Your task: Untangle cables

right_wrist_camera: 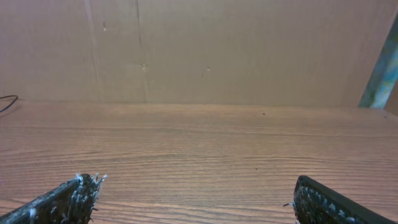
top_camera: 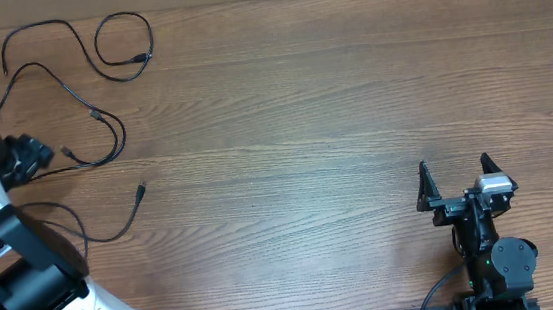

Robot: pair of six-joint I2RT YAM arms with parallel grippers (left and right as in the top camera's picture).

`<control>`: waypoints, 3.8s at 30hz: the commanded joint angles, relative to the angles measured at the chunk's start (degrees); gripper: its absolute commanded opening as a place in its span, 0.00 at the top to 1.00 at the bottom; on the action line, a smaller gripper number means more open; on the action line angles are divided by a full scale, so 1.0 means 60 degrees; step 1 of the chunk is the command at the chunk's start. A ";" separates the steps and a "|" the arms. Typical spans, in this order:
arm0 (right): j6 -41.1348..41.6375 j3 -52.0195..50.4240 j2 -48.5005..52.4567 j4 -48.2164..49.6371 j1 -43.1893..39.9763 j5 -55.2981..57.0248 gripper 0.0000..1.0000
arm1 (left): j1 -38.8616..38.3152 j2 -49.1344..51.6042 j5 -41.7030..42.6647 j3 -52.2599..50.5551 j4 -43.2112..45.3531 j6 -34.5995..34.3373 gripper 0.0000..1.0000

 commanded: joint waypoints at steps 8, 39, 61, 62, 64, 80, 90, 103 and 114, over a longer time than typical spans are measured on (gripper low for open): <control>0.0029 -0.0098 -0.0069 0.0047 0.0044 0.0018 0.00 | 0.2907 -0.0040 -0.0612 0.0197 -0.0310 -0.0433 0.00; 0.0029 -0.0098 -0.0069 0.0051 0.0044 0.0018 0.00 | 0.4747 -0.0015 0.1355 -0.2324 0.2492 -0.0962 0.66; 0.0029 -0.0098 -0.0069 0.0051 0.0044 0.0018 0.00 | 0.4462 -0.0015 0.2747 -0.2273 0.5176 0.0845 0.96; 0.0029 -0.0098 -0.0069 0.0051 0.0044 0.0018 0.00 | 0.4401 -0.0018 0.2747 -0.2273 0.5333 0.1035 0.96; 0.0029 -0.0098 -0.0069 0.0051 0.0044 0.0018 0.00 | 0.4277 -0.0015 0.2739 -0.2273 0.5628 0.1311 0.96; 0.0029 -0.0098 -0.0069 0.0051 0.0044 0.0018 0.00 | 0.4146 -0.0015 -0.0459 -0.2269 0.6120 0.1526 0.55; 0.0029 -0.0098 -0.0069 0.0051 0.0044 0.0018 0.00 | 0.4007 -0.0339 0.0765 -0.2102 0.5883 0.1468 0.32; 0.0029 -0.0098 -0.0069 0.0051 0.0044 0.0018 0.00 | 0.2422 -0.2244 0.9730 -0.1832 0.6604 0.0404 0.00; 0.0029 -0.0098 -0.0069 0.0051 0.0044 0.0018 0.00 | -0.2014 -0.2320 0.9169 -0.1832 0.2903 0.1614 0.00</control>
